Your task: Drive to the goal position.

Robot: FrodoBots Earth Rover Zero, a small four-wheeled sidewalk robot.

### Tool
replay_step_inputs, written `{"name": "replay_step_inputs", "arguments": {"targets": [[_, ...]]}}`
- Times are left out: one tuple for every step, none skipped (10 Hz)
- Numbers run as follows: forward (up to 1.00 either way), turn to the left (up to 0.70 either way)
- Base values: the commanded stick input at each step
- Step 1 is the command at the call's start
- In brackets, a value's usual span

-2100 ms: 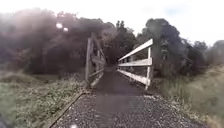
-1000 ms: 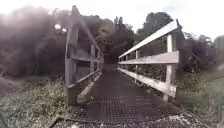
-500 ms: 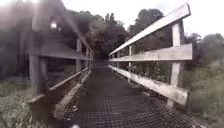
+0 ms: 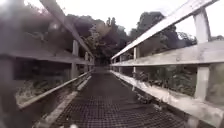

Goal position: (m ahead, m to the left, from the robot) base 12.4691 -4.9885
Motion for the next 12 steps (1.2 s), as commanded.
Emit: {"name": "replay_step_inputs", "arguments": {"targets": [[0.85,0.30],[0.85,0.09],[0.85,0.00],[0.85,0.00],[0.85,0.00],[0.85,0.00],[0.85,0.00],[0.85,0.00],[0.85,0.00],[0.85,0.00],[0.85,0.00],[0.85,0.00]]}}
